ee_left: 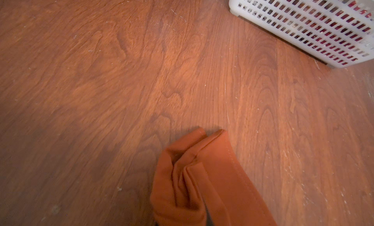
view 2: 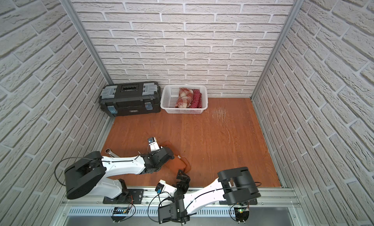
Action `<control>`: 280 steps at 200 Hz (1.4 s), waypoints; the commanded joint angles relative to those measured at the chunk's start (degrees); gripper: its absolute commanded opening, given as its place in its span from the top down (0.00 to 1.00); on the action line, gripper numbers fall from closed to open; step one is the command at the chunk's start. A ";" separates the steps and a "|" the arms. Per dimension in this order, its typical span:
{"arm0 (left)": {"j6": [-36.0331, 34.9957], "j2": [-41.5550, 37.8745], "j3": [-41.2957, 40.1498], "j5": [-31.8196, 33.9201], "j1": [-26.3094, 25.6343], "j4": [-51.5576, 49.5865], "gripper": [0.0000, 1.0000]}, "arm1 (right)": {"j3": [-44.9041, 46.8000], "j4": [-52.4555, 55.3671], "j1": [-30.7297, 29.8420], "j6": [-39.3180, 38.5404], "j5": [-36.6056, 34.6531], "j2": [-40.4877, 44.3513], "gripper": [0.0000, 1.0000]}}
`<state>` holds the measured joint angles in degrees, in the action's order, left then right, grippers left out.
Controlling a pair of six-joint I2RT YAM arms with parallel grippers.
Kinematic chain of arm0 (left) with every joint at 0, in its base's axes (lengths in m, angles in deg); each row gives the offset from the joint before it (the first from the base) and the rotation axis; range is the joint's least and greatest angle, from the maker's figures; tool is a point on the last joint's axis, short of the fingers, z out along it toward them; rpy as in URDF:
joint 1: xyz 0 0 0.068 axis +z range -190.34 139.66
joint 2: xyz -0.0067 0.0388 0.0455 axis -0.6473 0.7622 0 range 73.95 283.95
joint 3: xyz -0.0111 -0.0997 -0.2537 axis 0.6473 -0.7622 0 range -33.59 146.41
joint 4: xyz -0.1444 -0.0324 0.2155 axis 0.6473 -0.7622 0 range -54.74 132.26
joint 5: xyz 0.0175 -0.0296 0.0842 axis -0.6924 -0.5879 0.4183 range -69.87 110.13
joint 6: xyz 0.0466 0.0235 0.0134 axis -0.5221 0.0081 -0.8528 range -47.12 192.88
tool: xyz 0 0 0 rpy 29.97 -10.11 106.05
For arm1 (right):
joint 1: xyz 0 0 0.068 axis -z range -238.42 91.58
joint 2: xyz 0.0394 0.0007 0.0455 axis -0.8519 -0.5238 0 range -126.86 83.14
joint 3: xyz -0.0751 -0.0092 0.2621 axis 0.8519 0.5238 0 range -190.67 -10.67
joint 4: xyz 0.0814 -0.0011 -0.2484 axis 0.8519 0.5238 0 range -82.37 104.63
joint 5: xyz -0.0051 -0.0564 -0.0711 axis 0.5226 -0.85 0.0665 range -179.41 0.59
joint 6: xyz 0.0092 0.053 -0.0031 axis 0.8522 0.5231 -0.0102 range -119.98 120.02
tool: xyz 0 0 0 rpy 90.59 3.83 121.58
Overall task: Roll up the skirts
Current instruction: Roll the skirt at the center of the board.
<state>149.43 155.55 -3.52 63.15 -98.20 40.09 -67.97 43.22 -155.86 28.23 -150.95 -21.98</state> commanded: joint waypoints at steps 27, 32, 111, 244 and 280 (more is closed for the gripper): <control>1.94 0.73 0.68 -0.85 -1.71 -1.12 1.00 | -8.68 9.61 4.71 3.48 -8.13 -13.56 0.02; 2.27 0.83 0.49 -1.00 -2.01 -1.11 1.00 | -9.60 10.55 5.16 3.99 -7.87 -14.52 0.02; 5.82 -1.40 -0.50 -1.01 -5.31 -3.63 1.00 | -7.54 9.89 11.84 2.48 1.90 -14.64 0.42; 1.85 -26.66 -3.97 6.62 0.91 -15.09 0.02 | 5.83 -7.98 16.58 -3.31 26.30 -0.37 0.97; 4.12 -30.93 -7.10 6.67 0.17 -16.09 0.02 | 20.28 -21.53 32.96 -2.76 55.67 17.90 0.97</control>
<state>152.38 124.80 -8.68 67.98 -97.50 27.65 -56.28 30.48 -132.76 24.53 -124.64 -10.90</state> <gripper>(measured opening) 0.982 0.179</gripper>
